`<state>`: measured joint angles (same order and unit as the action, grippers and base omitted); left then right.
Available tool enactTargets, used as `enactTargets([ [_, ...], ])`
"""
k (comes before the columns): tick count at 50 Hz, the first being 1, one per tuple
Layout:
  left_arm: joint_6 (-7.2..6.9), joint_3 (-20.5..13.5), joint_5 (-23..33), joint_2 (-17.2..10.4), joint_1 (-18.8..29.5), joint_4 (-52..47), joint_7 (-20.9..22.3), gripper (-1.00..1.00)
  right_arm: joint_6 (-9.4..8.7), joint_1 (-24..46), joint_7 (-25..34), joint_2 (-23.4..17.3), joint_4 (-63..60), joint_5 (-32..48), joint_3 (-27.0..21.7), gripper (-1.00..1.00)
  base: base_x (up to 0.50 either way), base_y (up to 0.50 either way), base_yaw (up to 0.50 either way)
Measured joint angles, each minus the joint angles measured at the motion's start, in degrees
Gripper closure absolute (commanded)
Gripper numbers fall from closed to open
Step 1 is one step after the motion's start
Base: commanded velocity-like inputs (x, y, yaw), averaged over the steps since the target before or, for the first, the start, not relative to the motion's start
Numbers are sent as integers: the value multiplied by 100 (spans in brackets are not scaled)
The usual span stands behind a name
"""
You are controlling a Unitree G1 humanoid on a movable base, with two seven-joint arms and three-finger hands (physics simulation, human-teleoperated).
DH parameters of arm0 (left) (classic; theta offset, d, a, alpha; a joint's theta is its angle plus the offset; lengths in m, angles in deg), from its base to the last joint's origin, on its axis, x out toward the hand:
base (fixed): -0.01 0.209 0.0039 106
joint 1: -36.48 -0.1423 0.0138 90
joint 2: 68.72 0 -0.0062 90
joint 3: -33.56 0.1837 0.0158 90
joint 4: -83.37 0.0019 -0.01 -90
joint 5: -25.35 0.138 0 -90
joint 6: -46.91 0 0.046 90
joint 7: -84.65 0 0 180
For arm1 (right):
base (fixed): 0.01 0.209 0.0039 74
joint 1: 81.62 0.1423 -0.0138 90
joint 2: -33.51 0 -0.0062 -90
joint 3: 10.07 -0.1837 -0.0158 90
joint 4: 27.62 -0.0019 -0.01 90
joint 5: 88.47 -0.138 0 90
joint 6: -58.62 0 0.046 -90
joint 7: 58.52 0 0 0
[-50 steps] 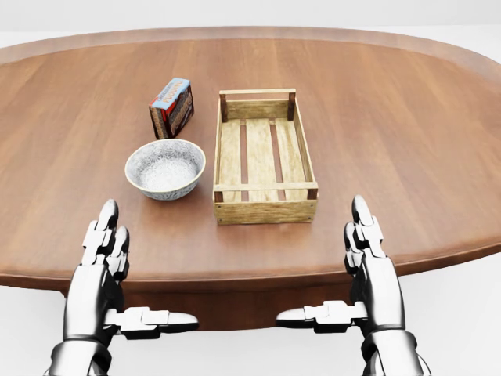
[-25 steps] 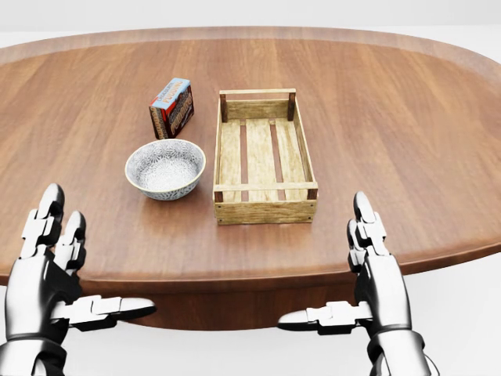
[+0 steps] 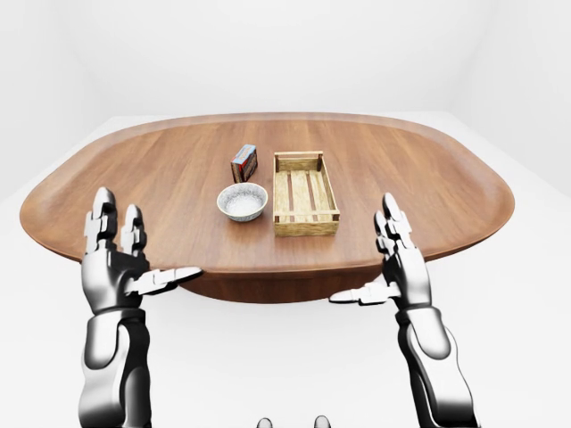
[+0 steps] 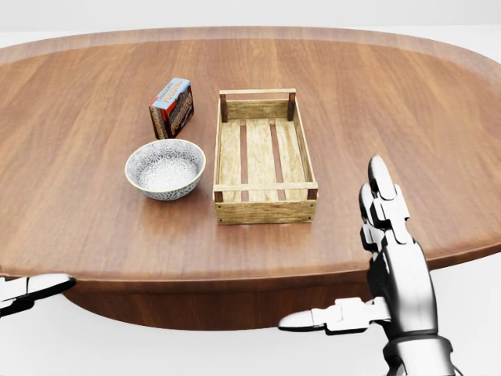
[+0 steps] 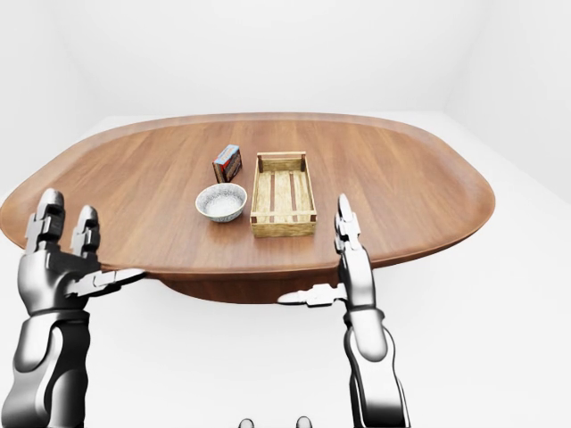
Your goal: Pick up the bowl on the left and put it in the tray.
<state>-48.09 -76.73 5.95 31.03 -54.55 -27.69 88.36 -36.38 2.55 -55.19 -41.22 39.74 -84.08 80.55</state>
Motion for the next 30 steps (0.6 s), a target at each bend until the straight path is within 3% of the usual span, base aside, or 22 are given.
enactTargets([
  [22, 0, -976, -1000, -340, 9, -691, -269, -100, 0, -387, 306, -4, -2585, 481, 152, -100, 0, 0, 0],
  [30, 0, -1209, -1254, -443, 23, -881, -359, -100, 0, -476, 749, 340, -3224, 973, 187, -100, 0, 0, 0],
])
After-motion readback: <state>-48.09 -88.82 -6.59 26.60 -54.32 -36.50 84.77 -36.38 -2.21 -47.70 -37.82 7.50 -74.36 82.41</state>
